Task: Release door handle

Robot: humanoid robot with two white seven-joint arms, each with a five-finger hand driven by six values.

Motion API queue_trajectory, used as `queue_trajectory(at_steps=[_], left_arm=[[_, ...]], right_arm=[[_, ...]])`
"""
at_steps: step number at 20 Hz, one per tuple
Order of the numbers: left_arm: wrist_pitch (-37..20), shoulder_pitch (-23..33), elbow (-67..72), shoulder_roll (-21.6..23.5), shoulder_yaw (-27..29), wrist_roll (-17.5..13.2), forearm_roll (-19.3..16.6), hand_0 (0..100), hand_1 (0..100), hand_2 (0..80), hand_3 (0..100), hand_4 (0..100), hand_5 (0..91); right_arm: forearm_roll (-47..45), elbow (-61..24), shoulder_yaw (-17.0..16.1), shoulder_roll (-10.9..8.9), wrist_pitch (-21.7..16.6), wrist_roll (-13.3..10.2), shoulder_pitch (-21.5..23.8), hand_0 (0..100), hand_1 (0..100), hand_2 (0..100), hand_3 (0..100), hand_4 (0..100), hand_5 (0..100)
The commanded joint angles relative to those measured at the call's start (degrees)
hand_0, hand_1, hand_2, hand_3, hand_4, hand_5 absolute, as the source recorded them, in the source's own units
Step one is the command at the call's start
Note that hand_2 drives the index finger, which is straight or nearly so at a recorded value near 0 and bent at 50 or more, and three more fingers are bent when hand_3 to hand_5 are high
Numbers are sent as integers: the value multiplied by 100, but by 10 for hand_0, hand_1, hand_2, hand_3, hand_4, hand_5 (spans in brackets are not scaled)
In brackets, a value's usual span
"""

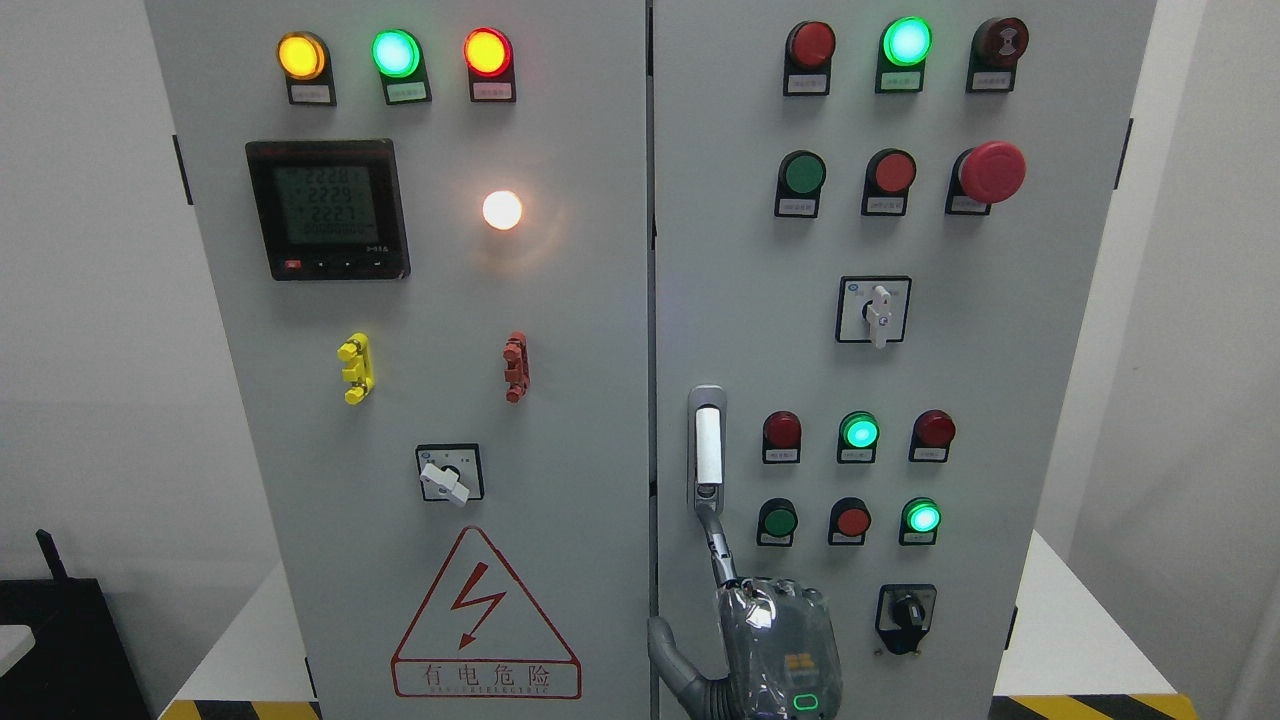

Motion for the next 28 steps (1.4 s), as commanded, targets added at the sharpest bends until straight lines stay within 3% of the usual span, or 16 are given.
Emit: queue_trajectory(at_steps=[1, 18, 26, 28], left_arm=[[1, 1, 114, -1, -79, -4, 0, 120, 389, 0, 0, 0, 0], [1, 0, 114, 8, -79, -4, 0, 120, 389, 0, 0, 0, 0], [1, 1, 114, -1, -79, -4, 0, 120, 389, 0, 0, 0, 0], [1, 1, 114, -1, -79, -4, 0, 120, 389, 0, 0, 0, 0]], right_arm=[[-7, -10, -2, -1, -9, -80, -18, 339, 299, 0, 1000, 1000, 1000], [-95, -90, 7, -1, -61, -369, -9, 357, 305, 0, 1000, 1000, 1000], [-192, -98, -2, -1, -255, -589, 35, 401, 313, 68, 1000, 1000, 1000], [-244, -98, -2, -1, -255, -616, 43, 405, 317, 185, 1000, 1000, 1000]])
